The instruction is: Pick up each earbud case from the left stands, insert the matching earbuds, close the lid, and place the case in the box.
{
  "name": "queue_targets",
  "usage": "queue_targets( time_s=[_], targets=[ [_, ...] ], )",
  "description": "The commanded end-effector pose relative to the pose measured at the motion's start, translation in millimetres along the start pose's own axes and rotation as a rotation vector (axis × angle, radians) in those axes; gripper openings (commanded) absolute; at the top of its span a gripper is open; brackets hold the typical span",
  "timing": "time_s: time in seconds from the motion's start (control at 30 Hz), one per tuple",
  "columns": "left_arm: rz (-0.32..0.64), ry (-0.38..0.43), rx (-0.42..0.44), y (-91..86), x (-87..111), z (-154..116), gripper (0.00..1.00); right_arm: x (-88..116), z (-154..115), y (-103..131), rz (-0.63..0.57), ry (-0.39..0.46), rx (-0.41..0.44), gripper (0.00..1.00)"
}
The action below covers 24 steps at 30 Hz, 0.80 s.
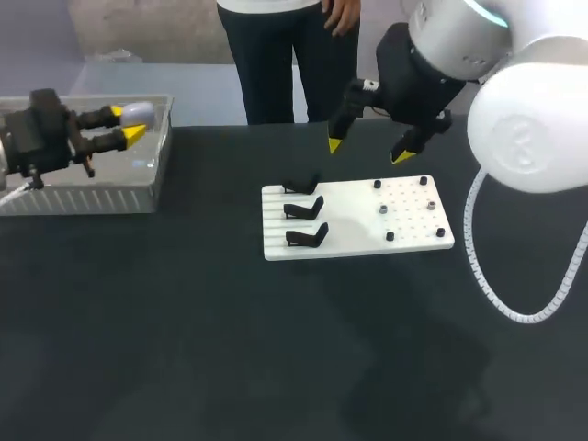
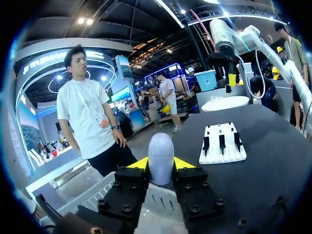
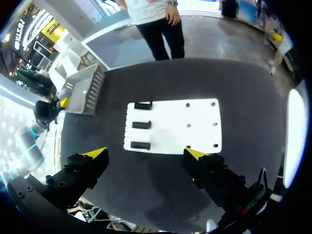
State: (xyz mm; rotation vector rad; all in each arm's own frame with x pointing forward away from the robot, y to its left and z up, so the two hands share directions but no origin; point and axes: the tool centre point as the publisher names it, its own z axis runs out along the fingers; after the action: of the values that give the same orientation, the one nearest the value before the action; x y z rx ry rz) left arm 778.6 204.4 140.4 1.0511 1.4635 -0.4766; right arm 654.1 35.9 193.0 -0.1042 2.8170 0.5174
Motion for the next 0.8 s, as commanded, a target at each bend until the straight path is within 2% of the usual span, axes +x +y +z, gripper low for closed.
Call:
queue_targets(
  time_s=[0.03,0.17,0.37,0.47,0.5,0.53,0.57,0.6,0.8],
  targets=[
    [-0.005,-0.002,-0.194,5.1,17.2,-7,0.00,4,6,5,0.005,0.004,0.011,1.00],
    [-0.030,0.010,-0.225,15.1,36.5,-11,0.00,8,9,7,0.018,0.023,0.017,1.00],
    [-0.070,0.061,-0.227,23.9,59.7,-13,0.00,11,13,7,0.028,0.039,0.022,1.00],
    [-0.085,0.064,-0.229,25.8,65.0,-14,0.00,10,12,10,0.028,0.032,0.018,1.00],
    [-0.084,0.068,-0.235,26.1,64.9,-14,0.11,9,12,10,0.027,0.028,0.017,1.00],
    [-0.084,0.069,-0.236,26.9,64.6,-15,0.43,8,12,11,0.026,0.024,0.016,1.00],
    [-0.085,0.069,-0.236,27.7,63.9,-16,0.84,7,11,11,0.024,0.021,0.012,1.00],
    [-0.085,0.069,-0.237,28.4,62.8,-17,1.00,7,11,11,0.021,0.011,0.008,1.00],
    [-0.072,0.039,-0.225,21.7,39.9,-25,1.00,4,1,9,-0.044,-0.031,-0.067,1.00]
  ],
)
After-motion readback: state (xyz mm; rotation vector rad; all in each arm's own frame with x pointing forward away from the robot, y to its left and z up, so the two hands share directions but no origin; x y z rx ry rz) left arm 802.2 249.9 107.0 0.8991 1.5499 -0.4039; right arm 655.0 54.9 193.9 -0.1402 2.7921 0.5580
